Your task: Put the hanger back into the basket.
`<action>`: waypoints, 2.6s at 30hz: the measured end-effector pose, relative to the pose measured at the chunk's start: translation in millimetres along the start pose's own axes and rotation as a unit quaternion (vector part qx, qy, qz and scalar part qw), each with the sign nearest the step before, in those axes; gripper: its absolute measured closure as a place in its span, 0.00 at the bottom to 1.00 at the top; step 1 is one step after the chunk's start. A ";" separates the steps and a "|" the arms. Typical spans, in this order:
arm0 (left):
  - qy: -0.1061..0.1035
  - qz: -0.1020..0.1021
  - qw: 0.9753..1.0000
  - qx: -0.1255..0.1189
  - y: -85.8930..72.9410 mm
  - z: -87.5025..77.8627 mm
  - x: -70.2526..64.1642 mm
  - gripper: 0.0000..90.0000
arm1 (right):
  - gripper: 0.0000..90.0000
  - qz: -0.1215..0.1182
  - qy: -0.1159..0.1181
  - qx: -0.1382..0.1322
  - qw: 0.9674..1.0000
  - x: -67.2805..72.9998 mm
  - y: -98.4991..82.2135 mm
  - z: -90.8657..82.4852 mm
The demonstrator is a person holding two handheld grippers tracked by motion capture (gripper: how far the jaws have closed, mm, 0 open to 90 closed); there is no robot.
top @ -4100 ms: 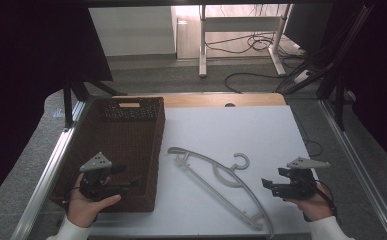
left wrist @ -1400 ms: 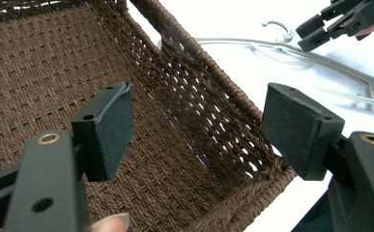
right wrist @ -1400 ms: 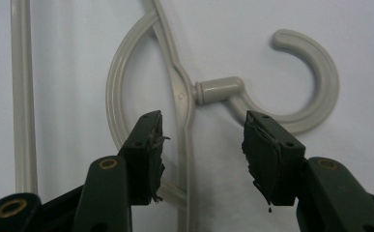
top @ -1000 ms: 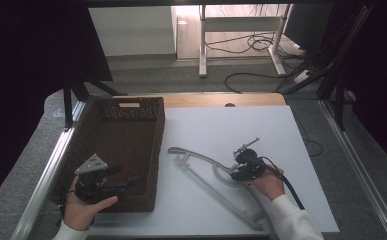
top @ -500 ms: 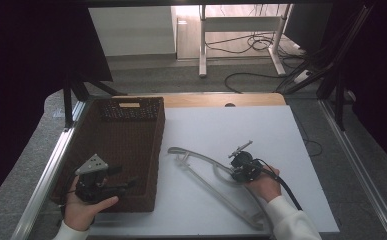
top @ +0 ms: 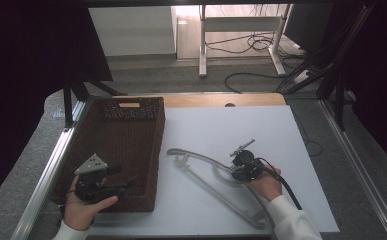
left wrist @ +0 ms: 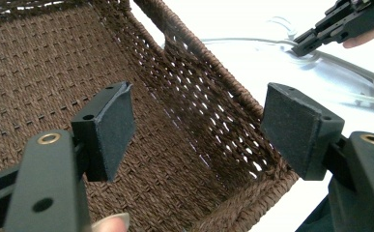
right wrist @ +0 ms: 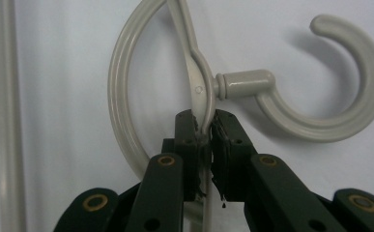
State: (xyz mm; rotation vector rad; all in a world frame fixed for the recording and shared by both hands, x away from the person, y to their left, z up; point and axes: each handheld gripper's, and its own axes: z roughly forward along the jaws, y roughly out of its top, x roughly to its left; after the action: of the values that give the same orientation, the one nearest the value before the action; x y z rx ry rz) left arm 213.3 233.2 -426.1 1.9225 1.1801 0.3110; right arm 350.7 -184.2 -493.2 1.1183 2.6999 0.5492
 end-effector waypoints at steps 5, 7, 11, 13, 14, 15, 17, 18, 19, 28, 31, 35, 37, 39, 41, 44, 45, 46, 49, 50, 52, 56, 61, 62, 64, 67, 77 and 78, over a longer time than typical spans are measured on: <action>0.001 0.000 1.000 -0.001 0.0 -0.5 0.2 0.30 | 0.91 0.006 0.001 -0.021 1.000 -3.8 -0.3 -10.1; 0.000 0.000 1.000 -0.001 0.0 -0.5 0.2 0.30 | 0.91 0.000 -0.001 -0.036 0.999 -6.2 -0.8 -17.1; 0.001 0.001 1.000 -0.002 0.3 -1.1 0.3 0.30 | 0.91 -0.005 -0.003 -0.055 0.998 -7.8 -1.0 -25.6; 0.001 0.001 1.000 -0.002 0.3 -1.2 0.4 0.30 | 0.92 -0.013 -0.001 -0.071 0.997 -8.3 -0.4 -34.7; 0.001 0.000 1.000 -0.002 0.1 -1.2 0.6 0.30 | 0.92 -0.020 -0.012 -0.078 0.997 -7.8 0.1 -38.9; 0.001 0.000 1.000 -0.002 0.1 -1.2 0.6 0.30 | 0.92 -0.024 -0.020 -0.081 0.996 -7.4 0.2 -41.5; 0.002 -0.001 1.000 -0.001 0.0 -0.9 0.9 0.30 | 0.92 -0.029 -0.023 -0.088 0.995 -7.3 0.4 -44.9; 0.002 -0.001 1.000 -0.001 -0.1 -1.1 1.1 0.30 | 0.92 -0.034 -0.023 -0.101 0.994 -7.9 0.0 -50.2; 0.002 -0.001 1.000 -0.001 -0.1 -1.1 1.1 0.30 | 0.92 -0.034 -0.023 -0.101 0.994 -7.9 0.0 -50.2; 0.003 -0.003 1.000 -0.005 0.4 -3.2 2.0 0.30 | 0.92 -0.065 -0.023 -0.144 0.987 -5.4 0.7 -80.1; 0.002 -0.002 1.000 -0.008 0.6 -4.2 2.2 0.30 | 0.92 -0.087 -0.020 -0.170 0.981 -4.1 -0.6 -97.7; 0.001 -0.003 1.000 -0.009 0.8 -4.3 2.3 0.30 | 0.92 -0.098 -0.008 -0.188 0.977 -3.7 -2.5 -108.4; -0.001 -0.005 1.000 -0.010 1.0 -4.7 2.0 0.30 | 0.92 -0.101 -0.006 -0.190 0.976 -3.3 -2.9 -109.9; -0.003 -0.006 1.000 -0.012 1.6 -5.7 1.7 0.30 | 0.92 -0.109 -0.004 -0.191 0.976 -2.0 -3.5 -111.0; -0.008 -0.006 1.000 -0.015 2.3 -6.5 1.4 0.30 | 0.92 -0.117 -0.002 -0.189 0.975 -1.0 -4.2 -111.0; -0.010 -0.001 1.000 -0.020 5.8 -8.2 -1.0 0.30 | 0.92 -0.120 0.003 -0.191 0.974 0.1 -4.8 -111.5; -0.011 0.002 1.000 -0.022 8.0 -9.0 -2.0 0.31 | 0.92 -0.123 0.006 -0.195 0.973 0.8 -4.9 -112.8; -0.014 0.005 1.000 -0.025 10.8 -10.0 -3.4 0.31 | 0.92 -0.125 0.008 -0.196 0.972 1.4 -4.8 -113.5; -0.027 0.019 0.999 -0.036 21.1 -13.2 -9.5 0.31 | 0.92 -0.134 0.011 -0.196 0.971 3.1 -4.7 -115.5; -0.032 0.025 0.998 -0.039 25.0 -13.9 -11.8 0.32 | 0.92 -0.137 0.012 -0.196 0.971 4.0 -4.7 -116.0; -0.044 0.036 0.997 -0.046 32.8 -14.0 -17.0 0.32 | 0.92 -0.139 0.014 -0.196 0.971 4.4 -4.7 -116.3; -0.071 0.063 0.995 -0.044 50.3 -8.6 -25.9 0.33 | 0.92 -0.150 0.028 -0.197 0.968 6.9 -4.8 -117.1; -0.098 0.086 0.991 -0.026 72.7 7.3 -29.9 0.34 | 0.92 -0.168 0.036 -0.188 0.967 9.2 -5.0 -114.7; -0.103 0.086 0.991 -0.023 76.8 10.9 -29.6 0.34 | 0.92 -0.168 0.036 -0.188 0.967 9.2 -5.0 -114.7; -0.111 0.088 0.990 -0.015 84.2 18.4 -27.7 0.34 | 0.92 -0.172 0.039 -0.188 0.966 9.2 -5.6 -114.5; -0.122 0.090 0.988 -0.005 92.3 27.3 -24.5 0.34 | 0.92 -0.180 0.045 -0.188 0.964 8.7 -7.4 -114.3; -0.162 0.093 0.982 0.018 103.8 41.0 -19.7 0.34 | 0.92 -0.203 0.064 -0.192 0.958 10.0 -9.1 -116.2; -0.165 0.092 0.982 0.019 104.3 41.7 -19.7 0.34 | 0.92 -0.206 0.065 -0.193 0.957 10.6 -9.0 -116.7</action>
State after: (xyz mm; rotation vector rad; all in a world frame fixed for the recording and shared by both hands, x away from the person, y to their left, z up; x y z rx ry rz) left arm 291.6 173.5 -368.7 2.0264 0.7975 0.0603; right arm 303.6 -214.1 -389.8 0.4178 2.6501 1.0397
